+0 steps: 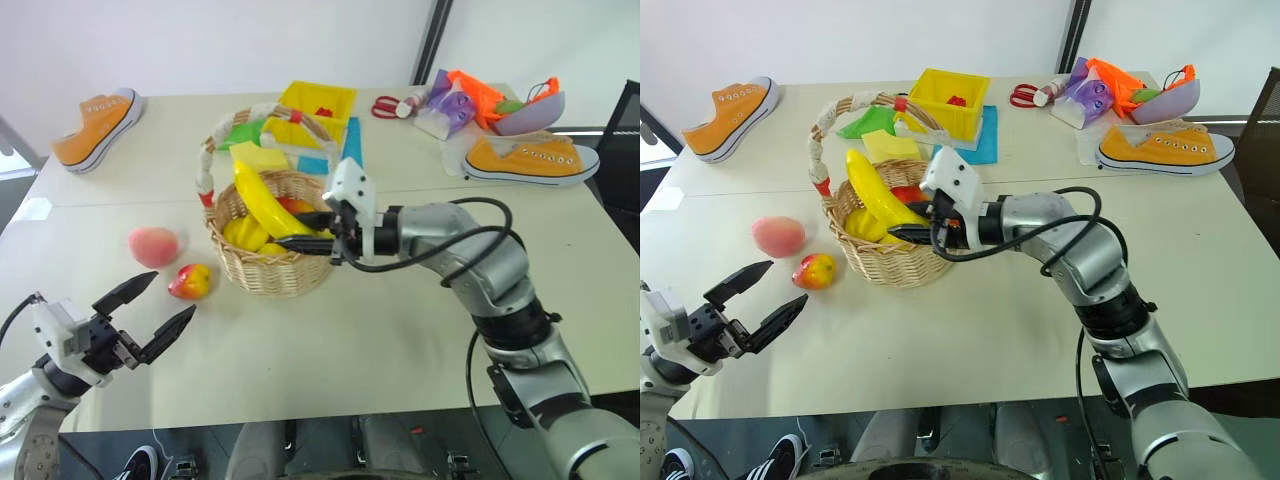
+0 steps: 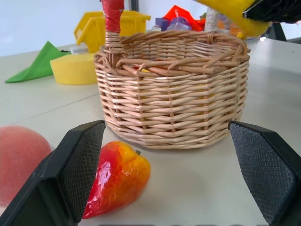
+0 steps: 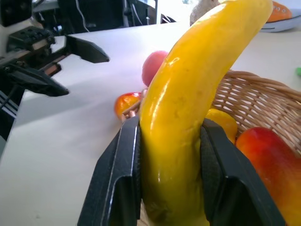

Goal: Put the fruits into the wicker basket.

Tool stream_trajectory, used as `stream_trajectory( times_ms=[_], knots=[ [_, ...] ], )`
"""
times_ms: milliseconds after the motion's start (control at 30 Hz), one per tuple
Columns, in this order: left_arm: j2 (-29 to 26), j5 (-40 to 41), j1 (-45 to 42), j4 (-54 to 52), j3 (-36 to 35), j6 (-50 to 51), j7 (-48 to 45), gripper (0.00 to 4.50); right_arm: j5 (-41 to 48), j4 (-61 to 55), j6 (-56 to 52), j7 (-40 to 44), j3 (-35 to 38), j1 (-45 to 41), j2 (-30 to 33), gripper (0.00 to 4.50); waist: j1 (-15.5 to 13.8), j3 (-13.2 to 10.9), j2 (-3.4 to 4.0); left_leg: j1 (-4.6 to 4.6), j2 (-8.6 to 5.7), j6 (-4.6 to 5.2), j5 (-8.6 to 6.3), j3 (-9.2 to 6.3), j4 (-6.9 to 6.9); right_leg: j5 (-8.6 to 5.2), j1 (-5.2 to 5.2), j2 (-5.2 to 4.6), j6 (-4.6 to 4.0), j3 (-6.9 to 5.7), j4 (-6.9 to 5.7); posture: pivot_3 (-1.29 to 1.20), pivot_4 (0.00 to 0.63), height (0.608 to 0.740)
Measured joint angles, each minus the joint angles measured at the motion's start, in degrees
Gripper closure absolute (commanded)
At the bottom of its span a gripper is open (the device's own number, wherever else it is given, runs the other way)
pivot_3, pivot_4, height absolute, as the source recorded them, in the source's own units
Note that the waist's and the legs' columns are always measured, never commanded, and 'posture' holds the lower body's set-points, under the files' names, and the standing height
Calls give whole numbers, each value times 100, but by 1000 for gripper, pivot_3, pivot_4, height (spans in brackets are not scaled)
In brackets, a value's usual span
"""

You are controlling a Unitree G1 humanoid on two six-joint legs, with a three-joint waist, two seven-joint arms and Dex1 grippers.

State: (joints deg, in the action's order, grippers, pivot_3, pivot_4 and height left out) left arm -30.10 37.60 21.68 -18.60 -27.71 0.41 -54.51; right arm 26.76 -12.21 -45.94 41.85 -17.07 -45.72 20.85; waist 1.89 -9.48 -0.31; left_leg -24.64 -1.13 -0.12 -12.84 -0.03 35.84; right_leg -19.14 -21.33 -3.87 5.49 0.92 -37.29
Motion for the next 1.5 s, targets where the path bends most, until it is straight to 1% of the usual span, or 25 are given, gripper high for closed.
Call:
stream_trajectory(
  times_ms=[67,200,267,333,433,467,667,733,800,933,1000,1167,1233,1300,1500],
  knots=[
    [66,-21,-4,-9,23,-6,20,0,-99,254,-80,-176,8,-188,-204,3518,61,0,0,0,0,0,0,0,-2,2,-1,0,3,0,0,0,150,740],
    [131,-83,-3,-18,99,-59,49,0,-127,294,-270,-142,9,-262,-208,3518,68,1,-1,1,0,-1,1,0,-14,3,-3,0,5,-1,1,0,150,740],
    [145,-88,2,-17,135,-78,51,0,-129,293,-337,-123,11,-262,-212,2478,70,1,-1,3,0,-2,2,0,-18,3,-4,0,5,-1,-1,0,150,740],
    [145,-89,-13,-17,152,-89,55,0,-189,367,-392,-181,5,-261,-239,1713,79,1,0,7,0,-3,3,0,-21,2,-4,0,4,-1,-1,0,150,740],
    [145,-96,-13,-16,168,-97,55,0,-282,552,-463,-327,21,-261,-349,133,79,1,1,6,0,-4,3,1,-23,3,-5,0,5,0,0,0,150,740],
    [145,-99,-15,-15,171,-97,55,0,-281,557,-478,-335,38,-261,-386,60,77,1,1,6,0,-4,3,1,-25,3,-6,0,5,0,0,0,150,740],
    [145,-118,-47,5,180,-99,60,0,-81,347,-580,-292,349,-258,-429,60,68,1,1,5,0,-4,3,1,-28,3,-6,0,5,-1,2,0,150,740],
    [150,-125,-63,18,183,-94,112,0,144,48,-470,55,498,-180,-195,60,53,0,1,5,-1,-4,3,1,-28,3,-5,0,5,-1,7,0,150,740],
    [162,-172,-152,123,173,-74,283,0,407,-369,-221,550,778,60,230,60,28,1,0,4,-1,-4,3,1,-28,3,-1,-1,6,-2,14,0,150,740],
    [190,-361,-357,386,137,-63,759,0,551,-807,165,1186,1097,595,1003,60,47,3,-4,5,-1,-3,3,1,-28,3,4,-1,6,-1,12,0,150,740],
    [169,-588,-372,383,209,-77,866,0,383,-971,747,1548,1133,1066,1457,60,52,3,-5,4,0,-2,4,2,-29,3,17,-1,6,-1,12,0,150,740],
    [67,-1084,-478,414,368,42,1212,0,132,-1242,1857,2345,1273,2478,2270,60,13,2,-5,4,0,-1,5,2,-30,3,20,-1,7,-3,10,0,150,740],
    [-24,-1226,-622,491,375,43,1326,0,68,-1325,2089,2533,1294,2769,2496,60,4,2,-5,5,1,-1,5,2,-20,3,25,-1,6,-2,5,0,150,740],
    [-127,-1340,-783,565,390,52,1368,0,-85,-1339,2314,2594,1315,2855,2637,60,31,2,-5,10,1,-1,4,2,-14,2,32,-1,5,-2,6,0,150,740],
    [-243,-1577,-1090,955,816,201,1314,0,-211,-1324,2544,2458,1318,2855,2614,60,10,2,-6,13,1,-2,4,2,-17,2,33,-1,6,-2,7,0,150,740]
  ],
)
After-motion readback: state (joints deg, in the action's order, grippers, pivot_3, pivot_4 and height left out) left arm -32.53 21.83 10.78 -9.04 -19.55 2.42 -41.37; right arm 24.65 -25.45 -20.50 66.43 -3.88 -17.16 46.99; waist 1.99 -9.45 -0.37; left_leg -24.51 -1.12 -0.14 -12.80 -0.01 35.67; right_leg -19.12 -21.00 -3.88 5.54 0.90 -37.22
